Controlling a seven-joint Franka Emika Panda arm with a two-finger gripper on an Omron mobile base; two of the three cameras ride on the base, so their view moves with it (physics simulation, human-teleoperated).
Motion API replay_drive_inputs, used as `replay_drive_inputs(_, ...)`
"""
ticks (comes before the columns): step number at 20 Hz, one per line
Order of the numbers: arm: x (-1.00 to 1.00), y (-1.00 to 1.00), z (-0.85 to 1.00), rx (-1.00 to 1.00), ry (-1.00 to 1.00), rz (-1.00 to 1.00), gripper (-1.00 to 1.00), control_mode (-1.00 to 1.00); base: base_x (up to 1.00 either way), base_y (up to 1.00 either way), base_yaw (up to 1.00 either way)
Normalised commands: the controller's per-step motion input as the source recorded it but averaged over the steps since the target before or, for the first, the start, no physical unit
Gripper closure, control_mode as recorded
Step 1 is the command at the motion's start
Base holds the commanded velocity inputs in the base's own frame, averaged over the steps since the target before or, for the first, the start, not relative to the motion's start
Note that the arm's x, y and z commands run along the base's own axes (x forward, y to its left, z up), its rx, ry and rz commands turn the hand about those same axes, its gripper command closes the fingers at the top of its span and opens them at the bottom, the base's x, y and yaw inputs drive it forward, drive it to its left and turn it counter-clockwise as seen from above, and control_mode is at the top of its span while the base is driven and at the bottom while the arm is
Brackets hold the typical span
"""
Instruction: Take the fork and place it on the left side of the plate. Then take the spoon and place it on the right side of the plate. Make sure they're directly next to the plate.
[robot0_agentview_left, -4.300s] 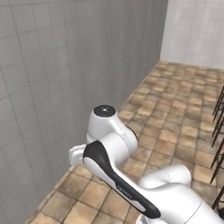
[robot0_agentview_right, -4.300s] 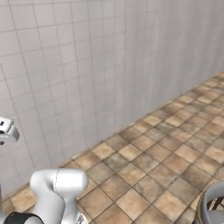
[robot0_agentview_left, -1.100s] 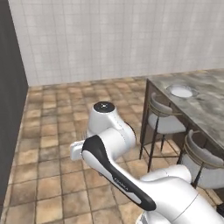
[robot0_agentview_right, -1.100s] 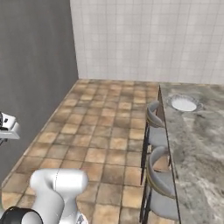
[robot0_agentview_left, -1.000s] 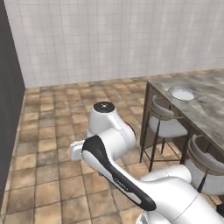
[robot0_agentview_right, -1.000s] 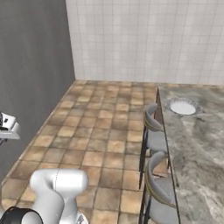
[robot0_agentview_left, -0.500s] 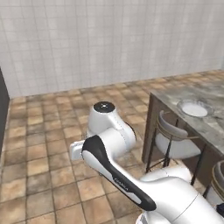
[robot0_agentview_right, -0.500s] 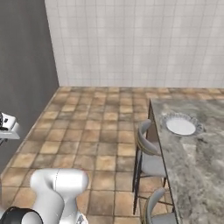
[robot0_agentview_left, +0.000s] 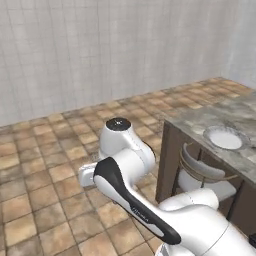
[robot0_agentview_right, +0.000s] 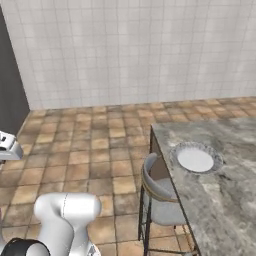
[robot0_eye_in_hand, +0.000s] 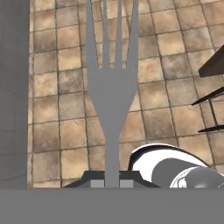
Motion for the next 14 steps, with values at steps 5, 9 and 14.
replay_drive_inputs(5, 0.0, 0.0, 0.0, 0.0, 0.0, 0.0, 1.0, 1.0, 0.53, 0.28, -0.54)
replay_drive_inputs(9, 0.0, 0.0, 0.0, 0.0, 0.0, 0.0, 1.0, 1.0, 0.49, 0.27, -0.58)
replay_drive_inputs(14, 0.0, 0.0, 0.0, 0.0, 0.0, 0.0, 1.0, 1.0, 0.47, 0.27, -0.6)
